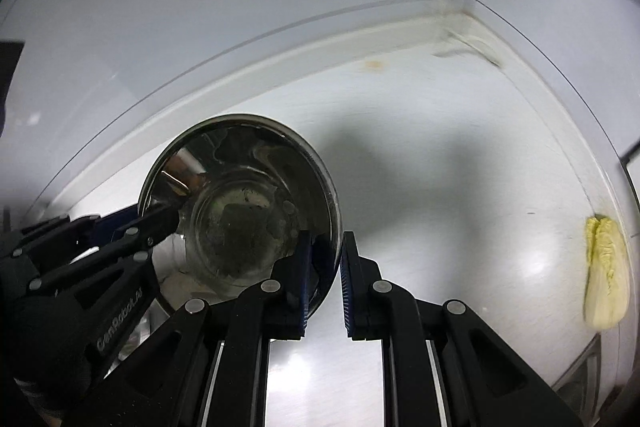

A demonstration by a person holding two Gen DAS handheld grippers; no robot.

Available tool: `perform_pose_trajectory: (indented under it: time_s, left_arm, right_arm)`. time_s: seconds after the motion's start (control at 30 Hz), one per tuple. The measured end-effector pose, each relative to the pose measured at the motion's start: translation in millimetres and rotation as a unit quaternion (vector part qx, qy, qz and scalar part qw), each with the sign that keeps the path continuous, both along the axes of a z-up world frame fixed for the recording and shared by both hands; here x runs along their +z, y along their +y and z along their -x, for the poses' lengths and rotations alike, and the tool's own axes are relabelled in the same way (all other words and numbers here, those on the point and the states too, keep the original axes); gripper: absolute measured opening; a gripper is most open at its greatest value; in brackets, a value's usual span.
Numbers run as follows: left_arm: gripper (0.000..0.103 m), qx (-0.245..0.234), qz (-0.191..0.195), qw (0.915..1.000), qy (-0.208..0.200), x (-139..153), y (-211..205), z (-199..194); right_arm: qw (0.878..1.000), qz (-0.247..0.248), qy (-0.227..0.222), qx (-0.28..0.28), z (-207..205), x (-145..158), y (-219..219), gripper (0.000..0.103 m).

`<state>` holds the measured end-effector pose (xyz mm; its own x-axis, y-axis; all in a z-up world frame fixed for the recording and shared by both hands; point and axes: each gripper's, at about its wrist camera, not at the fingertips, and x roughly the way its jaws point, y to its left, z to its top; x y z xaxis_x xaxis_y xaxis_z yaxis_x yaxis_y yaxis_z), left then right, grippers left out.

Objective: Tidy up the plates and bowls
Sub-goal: 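Carry the steel bowl with both grippers and lower it into the stacked bowls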

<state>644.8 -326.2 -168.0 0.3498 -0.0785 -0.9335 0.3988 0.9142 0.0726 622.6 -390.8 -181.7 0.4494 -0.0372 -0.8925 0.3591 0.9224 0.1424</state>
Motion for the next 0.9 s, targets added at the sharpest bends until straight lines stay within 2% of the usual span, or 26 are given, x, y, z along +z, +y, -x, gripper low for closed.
perform_pose_trajectory:
  time_s: [0.17,0.3,0.37,0.6,0.9]
  left_arm:
    - [0.017,0.048,-0.006,0.9988,-0.003,5.9,103.8,8.1]
    - [0.017,0.075,-0.009,0.9971,0.008,-5.3,161.3,15.1]
    - [0.017,0.085,-0.008,0.9962,0.018,-14.7,182.3,18.2]
    - [0.017,0.097,-0.005,0.9943,0.044,-45.2,211.7,27.4]
    - [0.017,0.097,-0.01,0.9935,0.059,-63.6,213.0,27.9]
  right_arm:
    - [0.998,0.002,-0.002,0.057,-11.2,6.7,97.9,0.012]
    - [0.996,-0.002,0.005,0.093,-15.3,-2.5,158.8,0.012]
    - [0.995,-0.003,0.012,0.104,-16.2,-9.8,175.7,0.012]
    - [0.991,0.0,0.044,0.125,-14.4,-38.6,212.5,0.012]
    - [0.989,0.0,0.065,0.13,-22.3,-54.8,226.8,0.012]
